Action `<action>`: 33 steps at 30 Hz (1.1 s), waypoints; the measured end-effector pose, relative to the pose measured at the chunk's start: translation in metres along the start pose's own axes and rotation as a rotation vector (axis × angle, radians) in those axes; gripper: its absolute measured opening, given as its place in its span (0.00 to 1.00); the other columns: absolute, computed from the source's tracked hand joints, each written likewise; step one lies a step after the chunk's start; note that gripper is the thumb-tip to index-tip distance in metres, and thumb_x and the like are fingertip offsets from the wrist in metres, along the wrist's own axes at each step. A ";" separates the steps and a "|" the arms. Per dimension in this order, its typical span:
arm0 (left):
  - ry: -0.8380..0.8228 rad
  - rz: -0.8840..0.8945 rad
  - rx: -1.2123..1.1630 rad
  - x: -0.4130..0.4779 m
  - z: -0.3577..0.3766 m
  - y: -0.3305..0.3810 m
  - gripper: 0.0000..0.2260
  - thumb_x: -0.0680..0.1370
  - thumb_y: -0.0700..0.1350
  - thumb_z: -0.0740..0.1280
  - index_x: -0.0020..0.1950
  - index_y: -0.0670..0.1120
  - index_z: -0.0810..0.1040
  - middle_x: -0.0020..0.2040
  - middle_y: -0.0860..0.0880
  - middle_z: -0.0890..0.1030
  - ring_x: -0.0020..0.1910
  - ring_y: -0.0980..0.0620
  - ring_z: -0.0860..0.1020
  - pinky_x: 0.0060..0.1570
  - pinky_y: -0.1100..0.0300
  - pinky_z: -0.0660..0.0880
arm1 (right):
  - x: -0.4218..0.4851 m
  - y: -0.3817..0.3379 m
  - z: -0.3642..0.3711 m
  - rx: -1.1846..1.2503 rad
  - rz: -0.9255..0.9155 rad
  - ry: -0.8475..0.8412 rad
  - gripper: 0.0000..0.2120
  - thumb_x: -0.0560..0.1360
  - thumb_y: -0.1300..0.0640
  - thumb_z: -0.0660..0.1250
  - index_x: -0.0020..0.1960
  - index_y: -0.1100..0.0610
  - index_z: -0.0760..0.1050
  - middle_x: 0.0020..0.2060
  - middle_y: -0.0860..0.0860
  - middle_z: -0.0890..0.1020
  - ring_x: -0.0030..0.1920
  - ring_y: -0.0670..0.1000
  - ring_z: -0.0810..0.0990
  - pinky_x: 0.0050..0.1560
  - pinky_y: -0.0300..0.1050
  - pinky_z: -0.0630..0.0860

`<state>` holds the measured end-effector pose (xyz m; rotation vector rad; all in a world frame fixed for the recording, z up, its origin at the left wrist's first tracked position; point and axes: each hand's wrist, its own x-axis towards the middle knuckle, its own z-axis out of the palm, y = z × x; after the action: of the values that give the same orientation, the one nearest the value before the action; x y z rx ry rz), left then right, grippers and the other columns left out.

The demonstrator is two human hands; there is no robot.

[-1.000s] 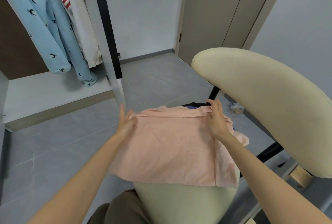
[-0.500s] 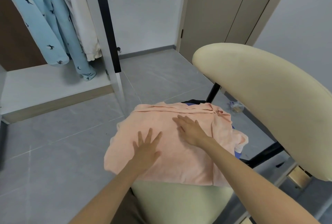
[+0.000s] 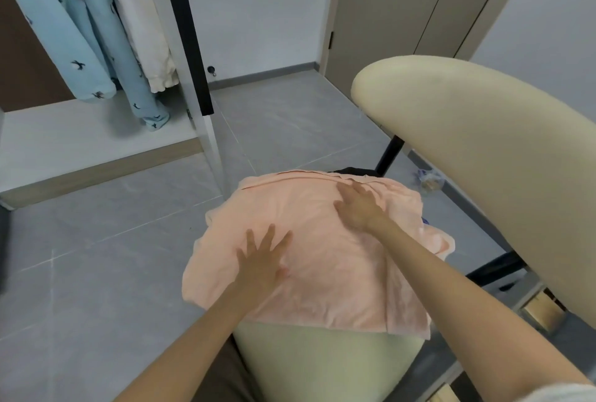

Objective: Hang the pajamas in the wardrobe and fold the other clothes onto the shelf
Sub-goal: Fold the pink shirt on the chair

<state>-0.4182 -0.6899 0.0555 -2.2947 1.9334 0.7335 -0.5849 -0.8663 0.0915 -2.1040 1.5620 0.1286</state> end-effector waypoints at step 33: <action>0.428 0.513 0.315 -0.090 0.028 0.106 0.21 0.45 0.32 0.75 0.33 0.46 0.77 0.28 0.50 0.74 0.27 0.49 0.74 0.24 0.65 0.65 | -0.247 0.105 0.050 0.682 0.199 0.855 0.08 0.78 0.64 0.60 0.46 0.52 0.71 0.39 0.46 0.77 0.35 0.48 0.75 0.36 0.47 0.73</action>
<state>-0.5362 -0.6213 0.0927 -1.8891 2.6372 -0.0771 -0.7518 -0.6512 0.1031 -1.4868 1.8743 -1.2004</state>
